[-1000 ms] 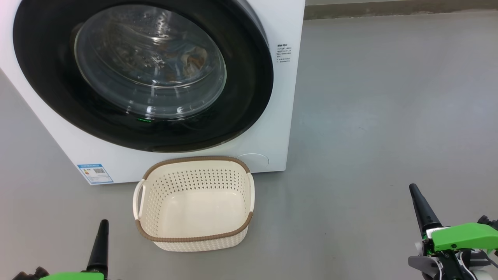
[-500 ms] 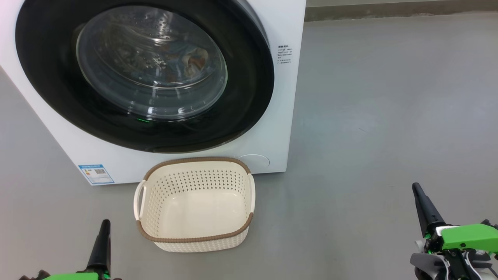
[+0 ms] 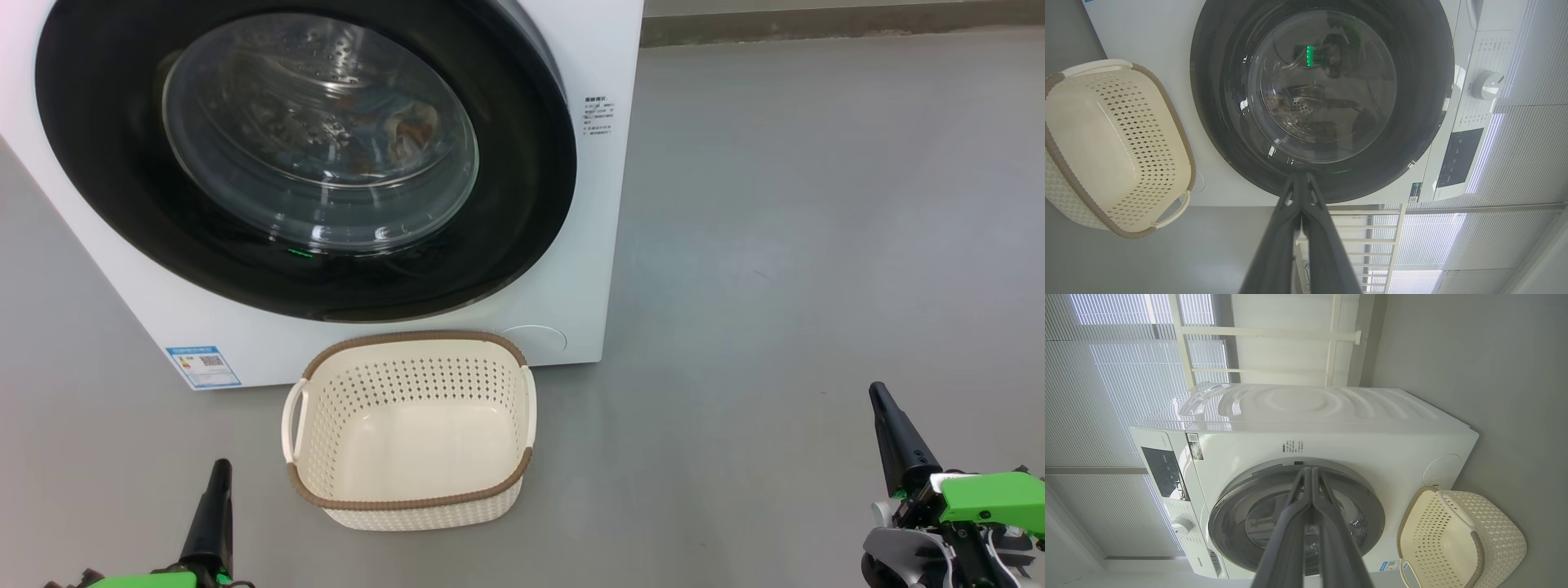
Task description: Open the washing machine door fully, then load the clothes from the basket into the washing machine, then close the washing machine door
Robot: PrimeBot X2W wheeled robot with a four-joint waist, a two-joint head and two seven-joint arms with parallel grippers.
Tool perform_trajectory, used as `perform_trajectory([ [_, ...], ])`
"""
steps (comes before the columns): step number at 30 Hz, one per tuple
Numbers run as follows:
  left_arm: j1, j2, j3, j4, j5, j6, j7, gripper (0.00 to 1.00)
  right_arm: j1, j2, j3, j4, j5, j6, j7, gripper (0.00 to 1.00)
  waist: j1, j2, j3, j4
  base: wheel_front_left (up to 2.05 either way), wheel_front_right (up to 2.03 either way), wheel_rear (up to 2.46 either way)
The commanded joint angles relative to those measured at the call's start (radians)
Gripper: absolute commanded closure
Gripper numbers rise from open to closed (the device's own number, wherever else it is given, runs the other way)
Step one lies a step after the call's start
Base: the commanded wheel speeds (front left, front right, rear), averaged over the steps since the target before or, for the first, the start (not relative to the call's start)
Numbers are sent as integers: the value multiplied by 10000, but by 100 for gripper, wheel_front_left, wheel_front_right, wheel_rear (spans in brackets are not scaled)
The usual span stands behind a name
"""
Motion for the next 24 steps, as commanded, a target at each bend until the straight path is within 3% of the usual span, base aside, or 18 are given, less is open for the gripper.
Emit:
perform_trajectory([
  [1,-435,78,334,-275,-73,-23,67,100,-226,-39,209,-300,36,10,82,100,0,0,0,0,0,0,0],
  [24,-436,77,335,-274,-72,-23,68,100,-228,-20,181,-299,12,10,105,100,0,0,0,0,0,0,0],
])
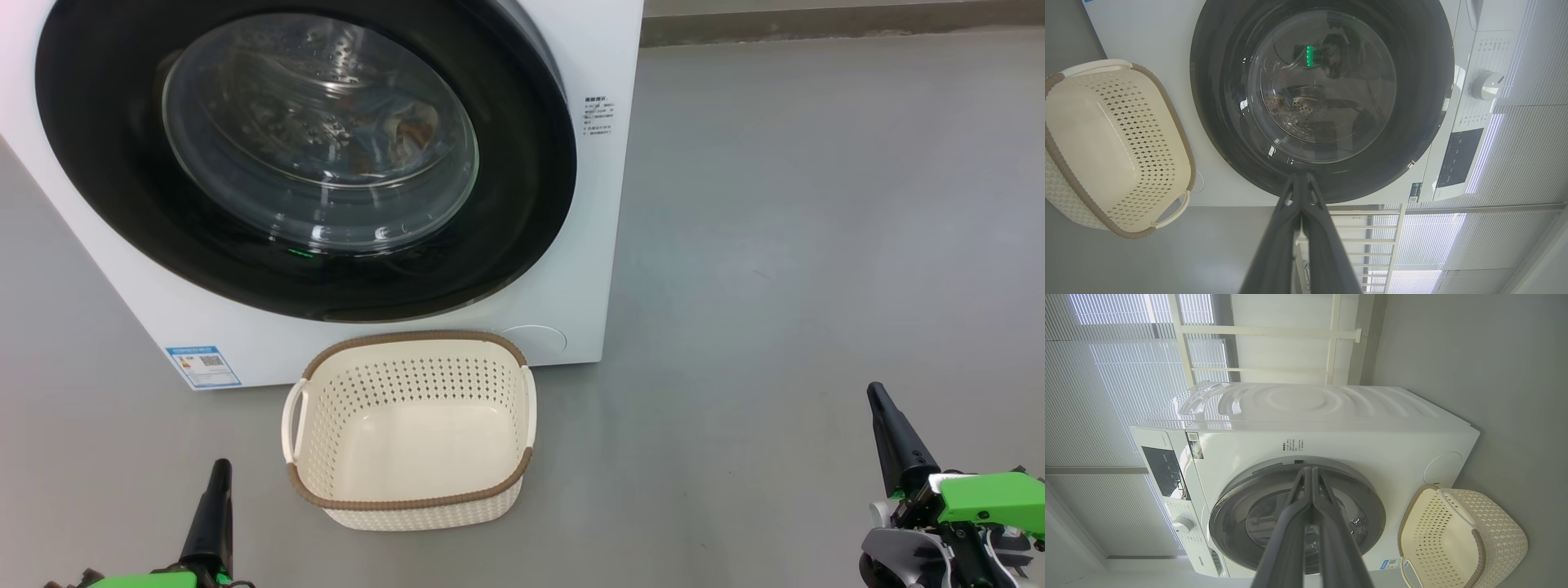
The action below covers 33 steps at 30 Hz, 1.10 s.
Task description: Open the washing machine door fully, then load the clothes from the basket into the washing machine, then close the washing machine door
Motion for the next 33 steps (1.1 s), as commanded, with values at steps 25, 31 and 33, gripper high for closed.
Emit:
perform_trajectory([
  [25,-432,83,332,-274,-71,-23,69,100,-230,-51,181,-297,-5,17,57,100,0,0,0,0,0,0,0],
  [31,-432,82,332,-274,-71,-23,69,100,-231,-48,176,-297,-9,17,60,100,0,0,0,0,0,0,0],
  [33,-432,82,332,-274,-71,-23,69,100,-231,-47,175,-297,-10,17,61,100,0,0,0,0,0,0,0],
])
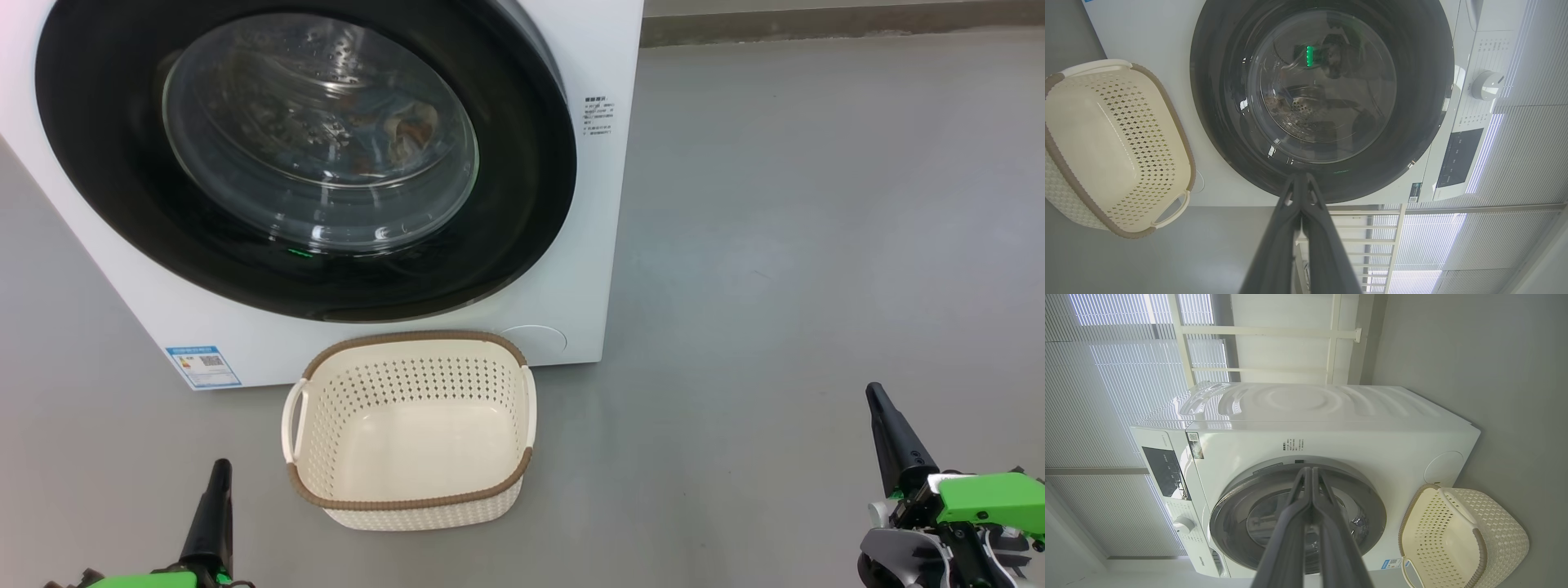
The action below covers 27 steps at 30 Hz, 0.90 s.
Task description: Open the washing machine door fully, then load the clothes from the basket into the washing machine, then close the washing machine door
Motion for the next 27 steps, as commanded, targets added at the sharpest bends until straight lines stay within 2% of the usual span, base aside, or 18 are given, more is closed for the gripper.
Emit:
perform_trajectory([
  [1,-431,84,330,-274,-71,-23,69,100,-231,-91,193,-297,-11,17,50,100,0,0,0,0,0,0,0],
  [27,-431,84,331,-274,-70,-23,70,100,-232,-81,179,-296,-22,17,62,100,0,0,0,0,0,0,0],
])
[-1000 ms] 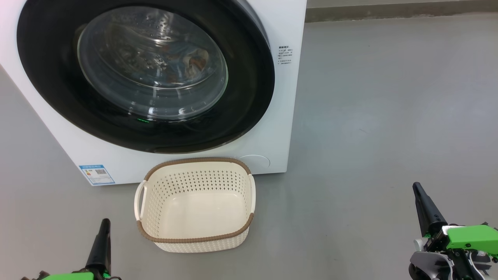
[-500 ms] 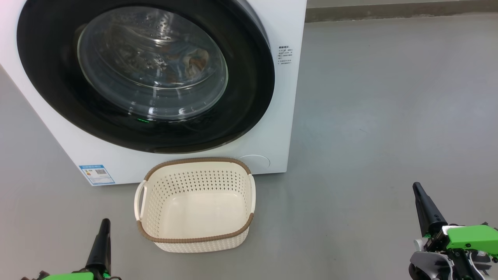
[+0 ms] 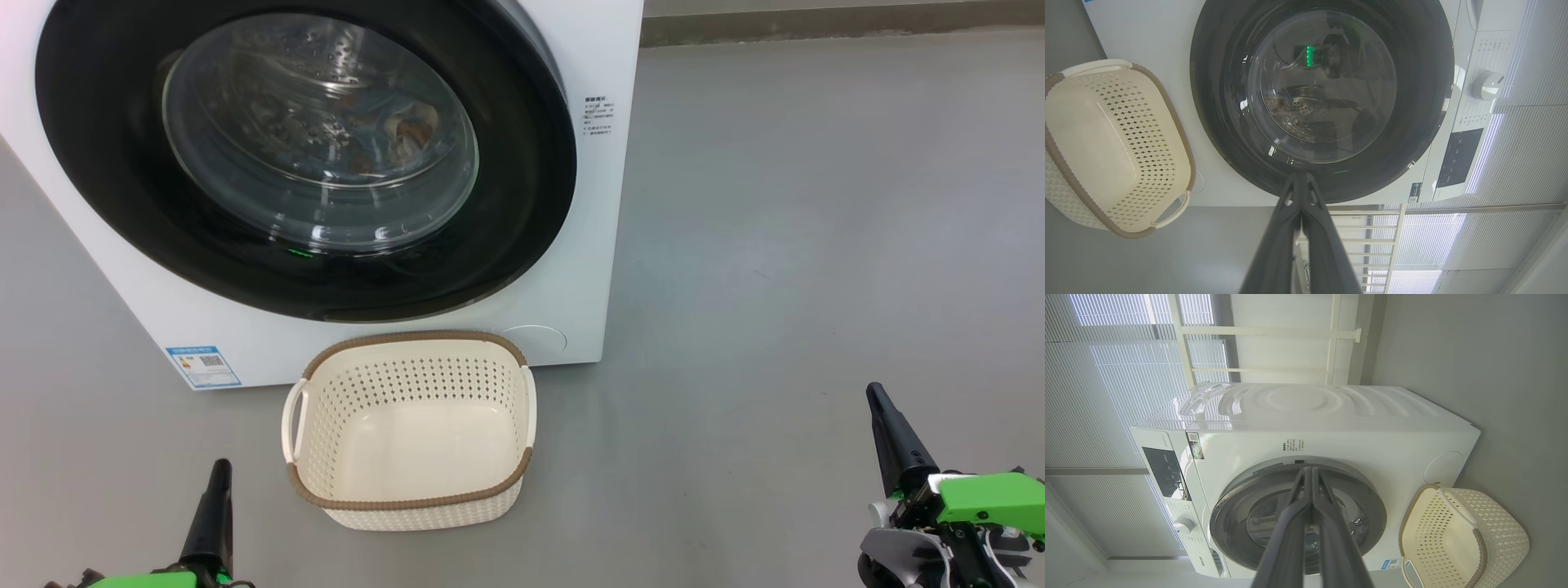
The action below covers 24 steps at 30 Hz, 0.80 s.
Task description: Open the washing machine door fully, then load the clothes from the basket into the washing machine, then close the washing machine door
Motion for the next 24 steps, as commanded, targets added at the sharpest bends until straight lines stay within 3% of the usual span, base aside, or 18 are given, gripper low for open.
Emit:
perform_trajectory([
  [1,-431,86,331,-274,-70,-23,68,100,-232,-85,188,-296,-23,17,60,100,0,-1,0,0,0,0,0],
  [24,-431,85,331,-274,-70,-23,68,100,-233,-79,180,-296,-30,17,67,100,0,-1,0,0,0,0,0],
])
